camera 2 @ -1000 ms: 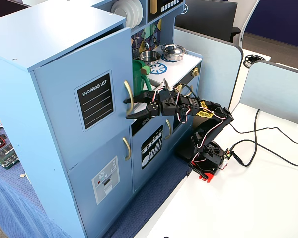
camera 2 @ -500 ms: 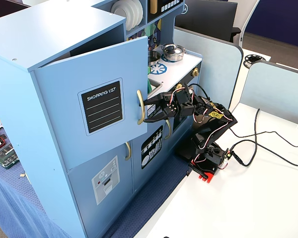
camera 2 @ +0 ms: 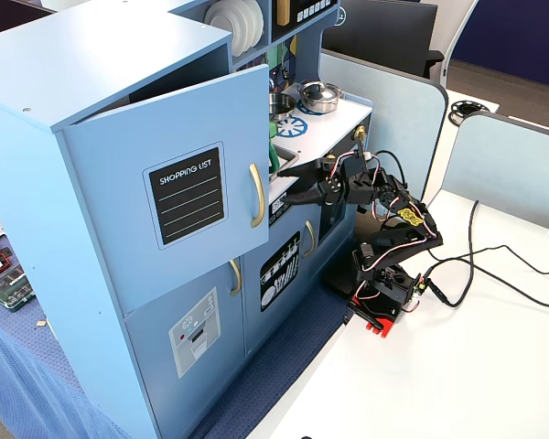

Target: Open the left cabinet door

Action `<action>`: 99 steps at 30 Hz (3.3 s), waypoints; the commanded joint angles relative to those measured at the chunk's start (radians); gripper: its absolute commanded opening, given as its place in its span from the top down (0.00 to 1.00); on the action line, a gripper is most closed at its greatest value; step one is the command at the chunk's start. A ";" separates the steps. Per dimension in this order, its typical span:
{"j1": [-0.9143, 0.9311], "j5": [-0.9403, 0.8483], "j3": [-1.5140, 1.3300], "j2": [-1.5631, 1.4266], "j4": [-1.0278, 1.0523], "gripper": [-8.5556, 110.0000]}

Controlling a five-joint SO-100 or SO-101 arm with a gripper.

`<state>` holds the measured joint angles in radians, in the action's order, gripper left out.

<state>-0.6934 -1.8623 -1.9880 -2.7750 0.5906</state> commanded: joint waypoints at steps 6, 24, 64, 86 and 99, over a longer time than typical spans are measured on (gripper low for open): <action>0.230 0.107 -0.008 0.061 0.028 0.77; -0.083 -0.101 -0.038 0.222 -0.275 0.79; 0.615 0.402 -0.638 -0.069 0.149 0.84; 0.664 0.469 -1.008 -0.373 0.770 0.93; 0.676 0.310 -1.008 -0.402 0.943 0.93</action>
<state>-0.0199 -1.5370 -2.9943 -3.1830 1.3453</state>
